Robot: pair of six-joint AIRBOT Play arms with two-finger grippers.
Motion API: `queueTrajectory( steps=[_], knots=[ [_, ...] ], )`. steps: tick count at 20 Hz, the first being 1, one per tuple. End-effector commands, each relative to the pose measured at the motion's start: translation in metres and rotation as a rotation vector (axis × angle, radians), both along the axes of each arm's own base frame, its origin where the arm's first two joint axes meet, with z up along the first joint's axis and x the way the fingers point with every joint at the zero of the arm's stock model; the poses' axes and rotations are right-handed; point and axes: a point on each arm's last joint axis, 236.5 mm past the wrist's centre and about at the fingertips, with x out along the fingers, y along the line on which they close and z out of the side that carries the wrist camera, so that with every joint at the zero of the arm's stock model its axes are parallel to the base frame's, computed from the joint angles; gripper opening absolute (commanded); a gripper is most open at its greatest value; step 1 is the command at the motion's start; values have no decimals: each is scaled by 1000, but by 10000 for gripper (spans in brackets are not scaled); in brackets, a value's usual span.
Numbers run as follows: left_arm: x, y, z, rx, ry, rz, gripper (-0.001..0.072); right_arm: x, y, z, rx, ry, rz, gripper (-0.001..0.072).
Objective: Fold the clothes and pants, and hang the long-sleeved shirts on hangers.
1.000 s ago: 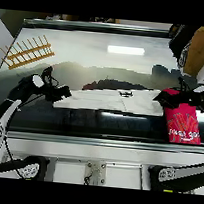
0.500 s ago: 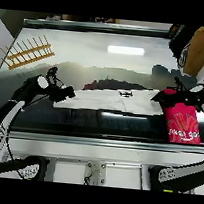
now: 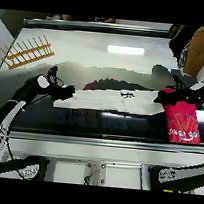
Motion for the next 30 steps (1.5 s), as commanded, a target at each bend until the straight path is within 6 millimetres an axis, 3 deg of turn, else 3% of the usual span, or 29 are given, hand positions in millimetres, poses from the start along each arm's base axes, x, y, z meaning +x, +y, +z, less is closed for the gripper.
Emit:
queueTrajectory(
  steps=[1, 4, 9, 13, 16, 20, 24, 27, 30],
  knots=[
    [16, -23, 13, -73, -77, 26, 12, -13, -5, 37, -52, 9, 69, 11],
    [19, -66, 11, -78, -66, -75, 11, -12, 2, 83, -50, -22, 92, 11],
    [38, -165, -2, -88, -75, -284, 11, -5, 36, 158, -93, -97, 162, 11],
    [37, -235, -14, -103, -80, -414, 11, -1, 76, 196, -137, -157, 231, 11],
    [31, -270, -25, -108, -61, -490, 11, -1, 111, 221, -140, -219, 300, 11],
    [24, -296, -43, -107, -22, -557, 11, -3, 142, 241, -135, -274, 356, 11],
    [20, -307, -50, -106, -3, -591, 12, -8, 160, 243, -127, -280, 390, 11],
    [26, -306, -40, -112, -15, -592, 11, -11, 169, 243, -122, -279, 406, 11],
    [45, -289, -20, -115, -23, -580, 12, -12, 182, 245, -114, -291, 417, 11]
  ],
)
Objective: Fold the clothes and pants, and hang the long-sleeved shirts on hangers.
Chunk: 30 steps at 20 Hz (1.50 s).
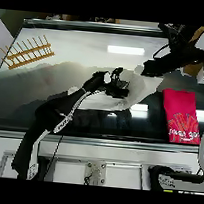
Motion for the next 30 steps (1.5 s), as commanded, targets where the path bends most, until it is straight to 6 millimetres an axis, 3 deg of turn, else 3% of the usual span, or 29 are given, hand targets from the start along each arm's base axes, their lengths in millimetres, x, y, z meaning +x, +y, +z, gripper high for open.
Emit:
queueTrajectory(
  steps=[1, 4, 7, 10, 13, 18, 23, 24, 26, 27, 29, 30],
  knots=[
    [19, 23, 20, 6, 1, 6, 12, -3, 16, 2, 13, -4, 11, 11],
    [44, 67, 38, 7, -6, 71, 12, -6, 32, 4, 25, -12, 32, 11],
    [70, 128, 61, 3, -31, 177, 12, -4, 56, 9, 51, -43, 42, 11],
    [91, 191, 95, -7, -84, 274, 11, -3, 93, 12, 98, -74, 58, 11],
    [103, 249, 132, -17, -144, 370, 12, -7, 138, 2, 158, -53, 99, 11],
    [102, 328, 184, -18, -237, 491, 12, -15, 218, -38, 244, 6, 175, 11],
    [87, 374, 215, -5, -268, 547, 12, -7, 299, -101, 311, -4, 167, 13],
    [85, 381, 222, -4, -279, 558, 12, -6, 317, -111, 340, -13, 156, 78],
    [82, 391, 236, -6, -309, 578, 12, -14, 361, -117, 445, -50, 181, 615],
    [80, 396, 244, -6, -326, 589, 12, -22, 378, -111, 495, -88, 226, 712],
    [77, 407, 257, -5, -354, 611, 12, -29, 388, -86, 579, -114, 263, 707],
    [74, 414, 263, 2, -369, 625, 12, -27, 381, -75, 586, -117, 266, 606]
  ],
)
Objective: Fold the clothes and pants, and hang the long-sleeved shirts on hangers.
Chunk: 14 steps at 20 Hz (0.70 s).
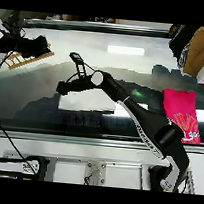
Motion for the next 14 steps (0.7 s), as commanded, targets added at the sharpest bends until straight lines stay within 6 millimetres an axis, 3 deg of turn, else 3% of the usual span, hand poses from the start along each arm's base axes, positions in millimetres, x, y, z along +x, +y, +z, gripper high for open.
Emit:
queueTrajectory(
  steps=[1, 4, 6, 8, 10, 11, 12, 14],
  knots=[
    [-9, 25, 22, 45, -44, 46, 12, 5, 5, 35, 111, -59, 6, 465],
    [-26, 35, 18, 155, -42, 62, 12, 34, -63, 46, 34, -94, -42, 475],
    [-44, 25, 0, 178, -14, 46, 12, 47, -131, 28, -50, -45, -109, 475],
    [-63, 4, -27, 170, 26, 9, 12, 46, -217, -15, -168, 82, -195, 475],
    [-80, -21, -52, 167, 58, -40, 12, 34, -290, -62, -257, 251, -286, 501],
    [-87, -35, -63, 167, 70, -69, 12, 28, -319, -84, -268, 334, -332, 720],
    [-94, -48, -71, 168, 78, -99, 12, 24, -341, -101, -258, 403, -384, 720],
    [-103, -72, -82, 170, 77, -148, 12, 21, -358, -125, -208, 514, -450, 720]
  ],
)
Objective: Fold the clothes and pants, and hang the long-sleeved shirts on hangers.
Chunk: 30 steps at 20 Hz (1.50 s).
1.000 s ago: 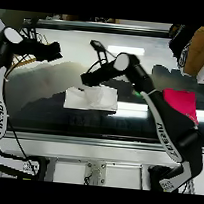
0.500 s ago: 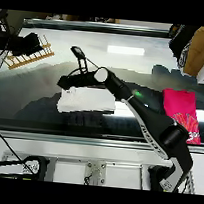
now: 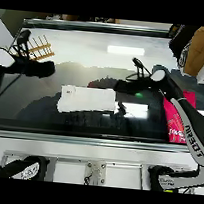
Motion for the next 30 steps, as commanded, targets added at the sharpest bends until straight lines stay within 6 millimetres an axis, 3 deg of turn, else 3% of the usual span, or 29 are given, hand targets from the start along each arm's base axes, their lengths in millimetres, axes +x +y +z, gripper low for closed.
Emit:
queueTrajectory(
  steps=[1, 3, 6, 11, 14, 15, 17, 18, 19, 20, 22, 26, 27, 30],
  knots=[
    [-19, -39, -24, 9, 10, -82, 12, -21, -48, -48, 50, 202, -133, 720],
    [-23, -55, -26, 9, 7, -121, 12, -19, -35, -62, 87, 229, -137, 720],
    [-22, -68, -22, 6, -21, -144, 12, -11, 6, -72, 181, 210, -119, 720],
    [-23, -71, -21, -3, -19, -148, 12, -10, 74, -81, 221, 195, -26, 720],
    [-28, -71, -24, -1, 3, -154, 12, -5, 111, -76, 272, 186, -8, 718],
    [-29, -71, -25, 0, 12, -157, 12, -1, 118, -74, 280, 175, -14, 616],
    [-32, -71, -27, 1, 24, -161, 12, 6, 122, -68, 269, 92, 26, 64],
    [-34, -71, -27, 2, 30, -163, 12, 10, 121, -62, 268, 59, 44, 14],
    [-34, -71, -27, 2, 31, -164, 12, 16, 116, -54, 269, 34, 40, 13],
    [-34, -71, -27, 2, 30, -163, 12, 25, 103, -43, 259, 0, 29, 12],
    [-33, -71, -27, 2, 29, -163, 12, 47, 51, -20, 170, -90, -6, 12],
    [-33, -71, -27, 2, 30, -163, 12, 82, -126, 28, -92, -196, -273, 12],
    [-33, -71, -27, 2, 30, -163, 12, 84, -171, 42, -129, -218, -361, 12],
    [-33, -71, -27, 2, 30, -163, 12, 77, -280, 80, -147, -261, -620, 12]
  ],
)
